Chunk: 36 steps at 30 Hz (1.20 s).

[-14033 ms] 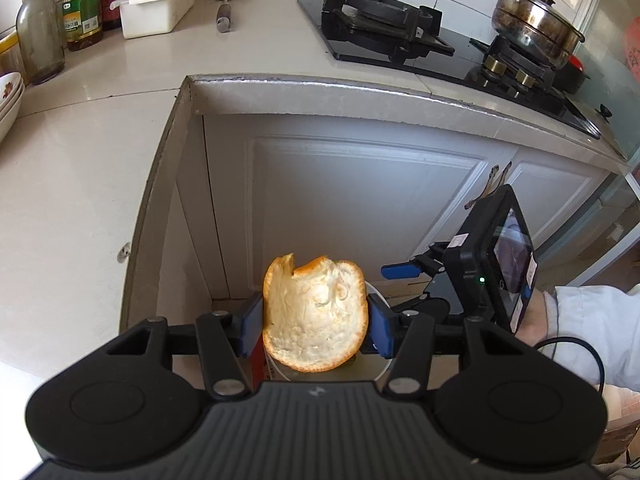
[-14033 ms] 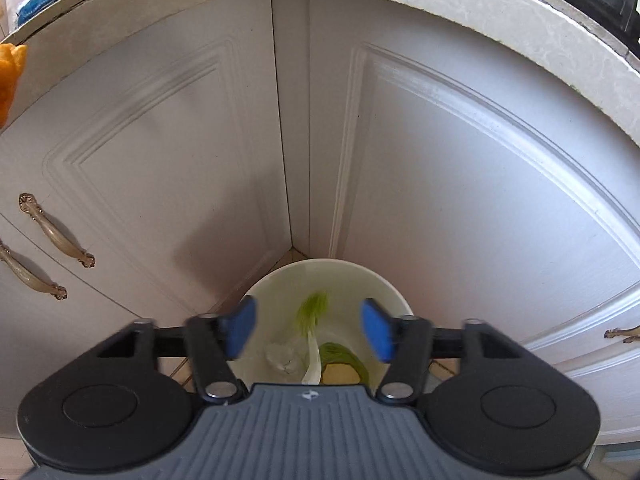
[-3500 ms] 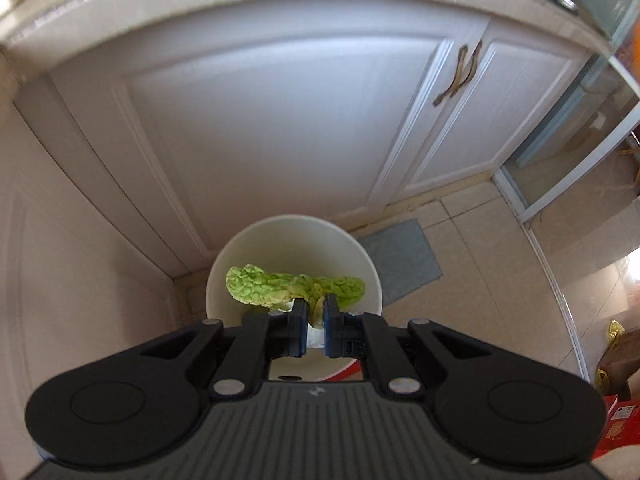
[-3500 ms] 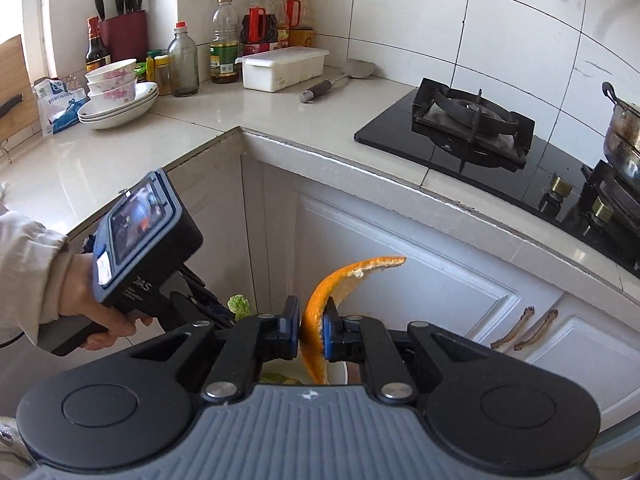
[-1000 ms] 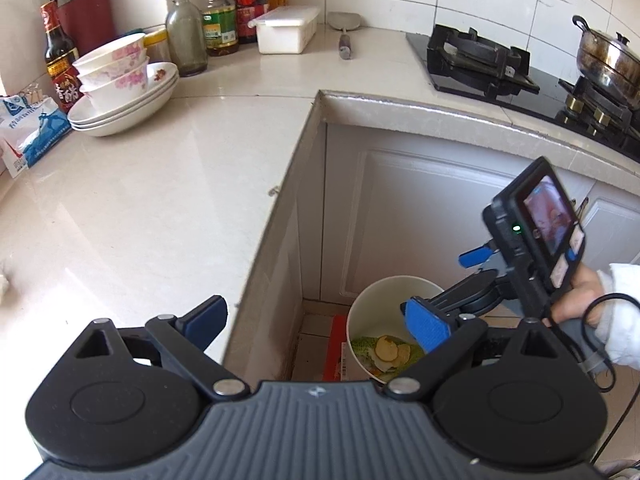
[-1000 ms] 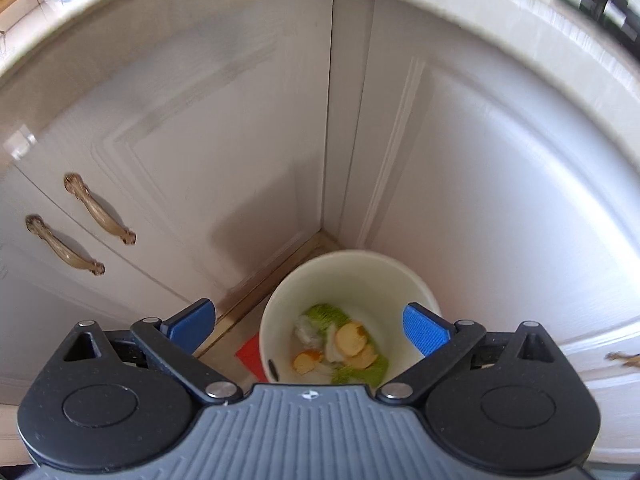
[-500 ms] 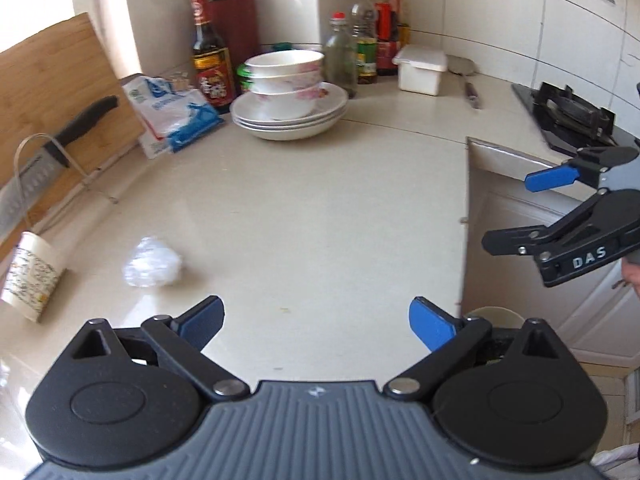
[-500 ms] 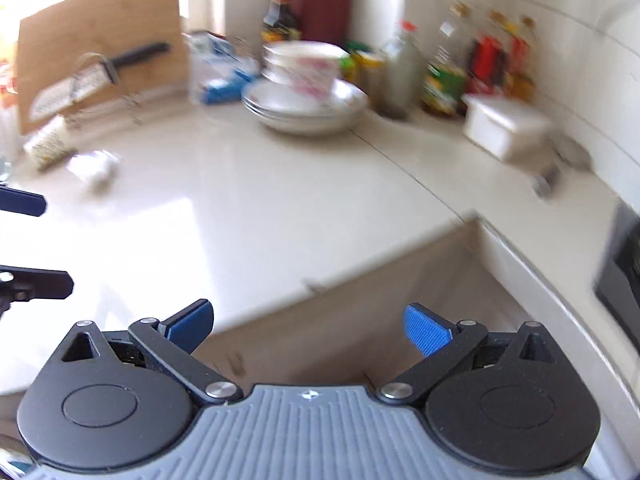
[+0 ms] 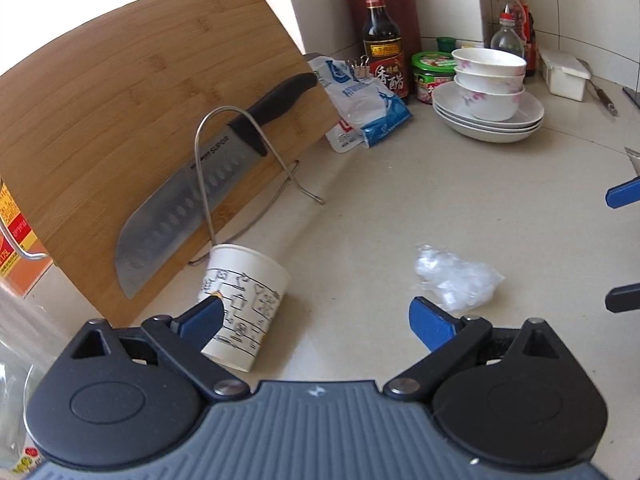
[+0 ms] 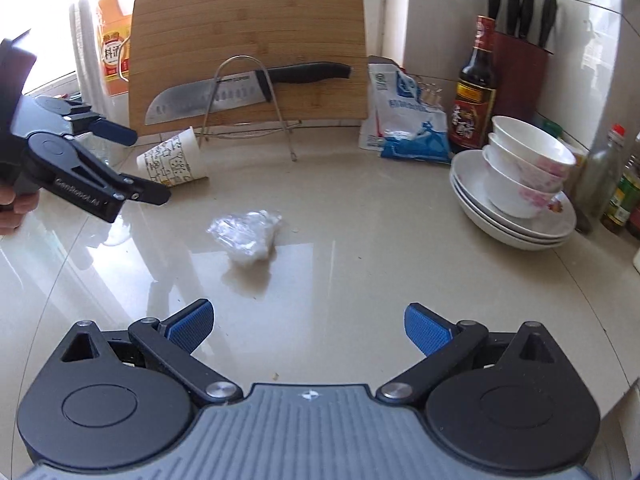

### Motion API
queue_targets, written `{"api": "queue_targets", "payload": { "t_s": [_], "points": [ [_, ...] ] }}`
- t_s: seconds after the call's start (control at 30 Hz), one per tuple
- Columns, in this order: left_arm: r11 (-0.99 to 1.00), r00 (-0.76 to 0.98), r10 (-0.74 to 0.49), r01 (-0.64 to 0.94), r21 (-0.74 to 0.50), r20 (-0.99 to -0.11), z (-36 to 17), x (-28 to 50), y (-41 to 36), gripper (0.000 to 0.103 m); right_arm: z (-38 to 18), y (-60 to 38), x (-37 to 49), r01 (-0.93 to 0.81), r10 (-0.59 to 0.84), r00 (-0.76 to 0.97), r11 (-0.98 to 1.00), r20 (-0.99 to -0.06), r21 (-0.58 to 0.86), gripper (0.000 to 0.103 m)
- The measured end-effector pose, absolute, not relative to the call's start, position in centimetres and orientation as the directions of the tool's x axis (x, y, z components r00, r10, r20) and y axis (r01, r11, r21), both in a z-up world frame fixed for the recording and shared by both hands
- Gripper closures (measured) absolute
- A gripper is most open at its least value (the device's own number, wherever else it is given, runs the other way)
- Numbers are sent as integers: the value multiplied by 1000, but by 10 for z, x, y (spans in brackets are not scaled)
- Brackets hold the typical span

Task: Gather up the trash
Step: 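Move both tools back toward the paper cup and plastic bag, then grasp the white paper cup with the left tool while the right tool grasps the plastic bag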

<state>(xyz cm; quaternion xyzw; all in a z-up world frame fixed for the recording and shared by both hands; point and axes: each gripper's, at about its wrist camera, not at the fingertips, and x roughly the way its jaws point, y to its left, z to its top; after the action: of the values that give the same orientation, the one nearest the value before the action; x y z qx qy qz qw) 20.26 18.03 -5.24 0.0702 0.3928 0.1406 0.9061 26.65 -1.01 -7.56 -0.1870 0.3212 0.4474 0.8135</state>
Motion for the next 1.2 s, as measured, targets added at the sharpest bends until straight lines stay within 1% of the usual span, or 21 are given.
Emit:
{"api": "queue_targets", "payload": {
  "t_s": [0.07,0.23,0.5,0.67,0.77,0.83,0.9,0.93,1.07,1.13,1.2],
  "points": [
    [949,652,314,-196,246,-690,-57,209,196,4,-78,4,268,-862,614,372,507,-696,-14,0],
    [949,605,317,-209,238,-731,-79,222,227,4,-83,32,274,-884,619,336,468,-709,-11,0],
    [945,575,326,-224,238,-751,-101,231,248,5,-91,61,284,-904,629,307,427,-714,-12,0],
    [945,571,327,-215,247,-753,-104,234,249,7,-104,79,291,-911,623,306,411,-720,-32,0],
    [943,564,331,-217,250,-756,-106,236,250,13,-113,91,292,-915,606,313,398,-732,-62,1],
    [945,561,326,-217,244,-761,-107,239,252,18,-117,96,293,-918,604,309,391,-735,-65,5],
    [946,560,322,-218,240,-763,-107,238,253,19,-120,100,295,-919,600,301,390,-741,-58,8],
    [946,562,321,-217,239,-763,-107,238,253,22,-121,102,296,-919,598,301,390,-743,-58,11],
    [947,565,318,-226,229,-761,-104,237,256,28,-124,105,299,-919,595,298,390,-746,-57,17],
    [948,565,315,-224,225,-762,-103,237,257,33,-124,105,300,-920,593,294,387,-750,-55,22],
    [949,566,311,-223,222,-763,-102,237,257,35,-124,107,300,-922,591,294,384,-751,-59,26]
  ]
}}
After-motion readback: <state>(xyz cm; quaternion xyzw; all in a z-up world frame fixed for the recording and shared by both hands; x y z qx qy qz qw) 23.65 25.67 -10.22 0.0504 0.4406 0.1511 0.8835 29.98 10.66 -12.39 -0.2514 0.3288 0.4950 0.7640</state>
